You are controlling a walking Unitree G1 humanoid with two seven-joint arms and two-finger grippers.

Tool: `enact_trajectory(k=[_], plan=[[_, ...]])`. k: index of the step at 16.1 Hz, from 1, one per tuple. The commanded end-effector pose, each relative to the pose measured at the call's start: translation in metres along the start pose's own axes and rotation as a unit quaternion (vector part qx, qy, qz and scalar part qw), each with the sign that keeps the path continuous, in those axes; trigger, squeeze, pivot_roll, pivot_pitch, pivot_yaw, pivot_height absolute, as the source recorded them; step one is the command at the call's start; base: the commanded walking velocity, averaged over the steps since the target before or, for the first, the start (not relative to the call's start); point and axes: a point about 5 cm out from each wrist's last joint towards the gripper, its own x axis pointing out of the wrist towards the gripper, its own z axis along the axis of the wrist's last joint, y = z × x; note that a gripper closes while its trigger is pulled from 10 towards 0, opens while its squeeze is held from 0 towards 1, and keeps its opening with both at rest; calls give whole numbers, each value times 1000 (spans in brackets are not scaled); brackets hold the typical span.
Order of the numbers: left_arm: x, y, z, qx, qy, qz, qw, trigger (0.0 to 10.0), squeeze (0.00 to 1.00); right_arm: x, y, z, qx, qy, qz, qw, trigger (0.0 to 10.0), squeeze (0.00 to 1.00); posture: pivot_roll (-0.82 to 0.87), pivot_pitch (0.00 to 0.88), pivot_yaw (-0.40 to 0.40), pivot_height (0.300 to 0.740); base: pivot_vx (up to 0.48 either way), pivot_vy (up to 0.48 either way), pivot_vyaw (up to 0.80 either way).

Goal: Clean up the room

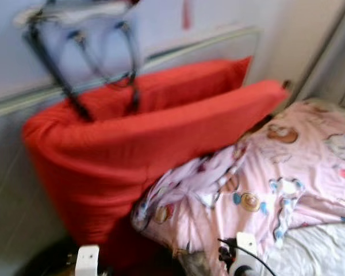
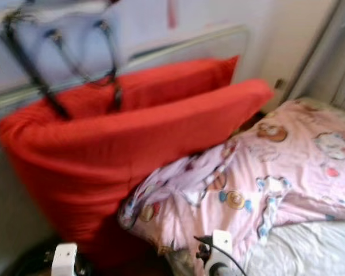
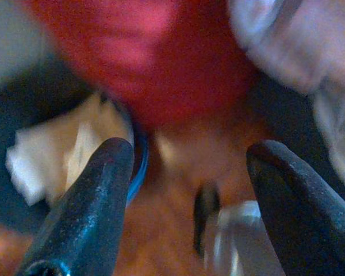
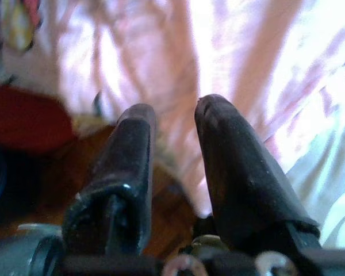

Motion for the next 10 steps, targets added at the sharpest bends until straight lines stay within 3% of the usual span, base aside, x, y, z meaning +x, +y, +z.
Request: enact_trajectory(k=[1,6,10], plan=[[-2,-7,-1,-18,-24,-9,1000,10000,0,0,-5,7,3,-25,0,1000,10000,0,39,0,-29,740,0,0,0],[-4,-6,3,-44,-68,-5,997,10000,0,4,3,35,-8,-103,16,995,10000,0,32,0,-27,740,0,0,0],[-6,-6,2,-49,-78,-4,996,10000,0,4,3,42,-25,-116,16,993,10000,0,34,0,-29,725,0,0,0]])
